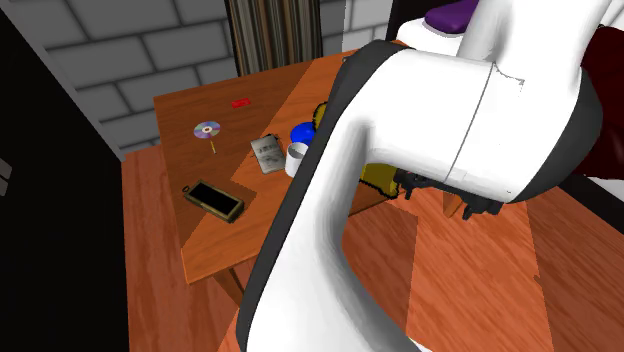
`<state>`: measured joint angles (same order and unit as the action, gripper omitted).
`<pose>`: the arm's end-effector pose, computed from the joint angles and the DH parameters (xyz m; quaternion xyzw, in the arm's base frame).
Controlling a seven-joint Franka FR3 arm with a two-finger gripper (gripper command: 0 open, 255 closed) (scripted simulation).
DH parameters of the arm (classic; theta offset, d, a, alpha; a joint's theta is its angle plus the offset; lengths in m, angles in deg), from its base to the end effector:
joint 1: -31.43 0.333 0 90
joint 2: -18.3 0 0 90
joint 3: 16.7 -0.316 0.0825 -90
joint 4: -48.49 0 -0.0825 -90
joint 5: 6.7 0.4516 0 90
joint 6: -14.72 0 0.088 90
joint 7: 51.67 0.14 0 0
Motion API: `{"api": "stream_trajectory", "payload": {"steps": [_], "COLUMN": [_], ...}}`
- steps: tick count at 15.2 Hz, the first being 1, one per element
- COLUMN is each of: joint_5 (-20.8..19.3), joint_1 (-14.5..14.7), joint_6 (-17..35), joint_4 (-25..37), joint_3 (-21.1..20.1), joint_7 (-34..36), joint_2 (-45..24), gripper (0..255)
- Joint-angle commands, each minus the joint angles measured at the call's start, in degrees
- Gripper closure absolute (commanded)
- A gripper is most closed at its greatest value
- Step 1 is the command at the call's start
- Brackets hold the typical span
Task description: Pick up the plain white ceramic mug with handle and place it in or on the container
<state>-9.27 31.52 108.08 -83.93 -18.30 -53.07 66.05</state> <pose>0.3717 0.0072 0.6057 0.9963 0.0227 0.0756 0.0329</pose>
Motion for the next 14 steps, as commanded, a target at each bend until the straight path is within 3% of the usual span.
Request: {"api": "stream_trajectory", "payload": {"steps": [1,14], "joint_5": [0.00,6.69], "joint_1": [0.00,5.73], "joint_6": [0.00,15.80], "joint_4": [0.00,0.04], "joint_3": [0.00,-7.93], "joint_7": [0.00,4.05], "joint_2": [0.00,-17.13], "gripper": [0,0]}}
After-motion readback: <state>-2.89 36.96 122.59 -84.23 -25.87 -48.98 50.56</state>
